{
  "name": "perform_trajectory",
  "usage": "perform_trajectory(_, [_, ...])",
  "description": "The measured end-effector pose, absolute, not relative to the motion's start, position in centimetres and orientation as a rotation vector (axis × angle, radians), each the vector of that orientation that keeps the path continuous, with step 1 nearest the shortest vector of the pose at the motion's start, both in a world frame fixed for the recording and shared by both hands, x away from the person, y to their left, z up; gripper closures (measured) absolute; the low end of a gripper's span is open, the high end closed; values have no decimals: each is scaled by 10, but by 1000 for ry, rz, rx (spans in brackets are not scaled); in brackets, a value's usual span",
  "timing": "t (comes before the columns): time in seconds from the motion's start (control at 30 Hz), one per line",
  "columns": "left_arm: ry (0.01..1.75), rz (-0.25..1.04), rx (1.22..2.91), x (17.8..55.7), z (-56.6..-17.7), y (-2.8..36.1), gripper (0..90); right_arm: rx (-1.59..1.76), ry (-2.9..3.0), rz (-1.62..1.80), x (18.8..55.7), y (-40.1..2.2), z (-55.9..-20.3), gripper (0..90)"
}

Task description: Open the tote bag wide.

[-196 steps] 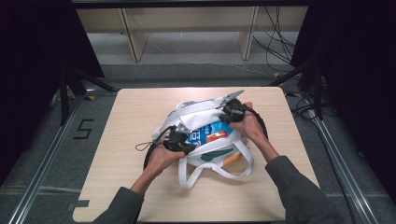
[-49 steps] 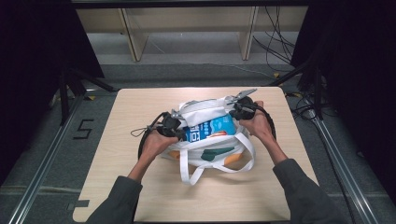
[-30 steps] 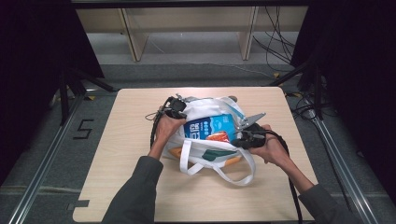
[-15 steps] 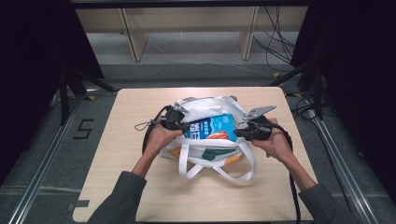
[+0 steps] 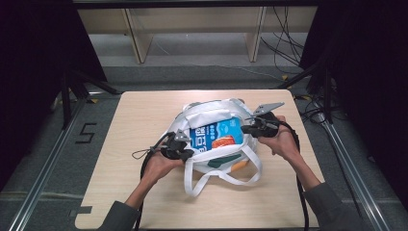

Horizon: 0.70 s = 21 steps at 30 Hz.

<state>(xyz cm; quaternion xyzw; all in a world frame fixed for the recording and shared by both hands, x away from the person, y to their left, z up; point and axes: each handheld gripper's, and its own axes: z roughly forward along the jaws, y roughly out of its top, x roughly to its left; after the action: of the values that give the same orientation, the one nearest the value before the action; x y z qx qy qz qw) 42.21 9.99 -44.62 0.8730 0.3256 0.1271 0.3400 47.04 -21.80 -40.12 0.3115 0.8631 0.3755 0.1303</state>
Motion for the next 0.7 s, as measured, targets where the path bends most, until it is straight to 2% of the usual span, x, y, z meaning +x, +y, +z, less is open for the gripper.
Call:
perform_trajectory(0.3, [898,348,2130,424,-429,107,802,888,2461,1138,472,-219,-390,885])
perform_trajectory(0.37, [832,365,2119,429,-425,111,787,893,2466,1134,471,-219,-388,878])
perform_trajectory(0.53, [950,318,2066,420,-417,114,736,911,2444,1146,471,-219,-389,849])
perform_trajectory(0.7, [928,317,2026,421,-414,123,695,902,2448,1150,471,-222,-388,818])
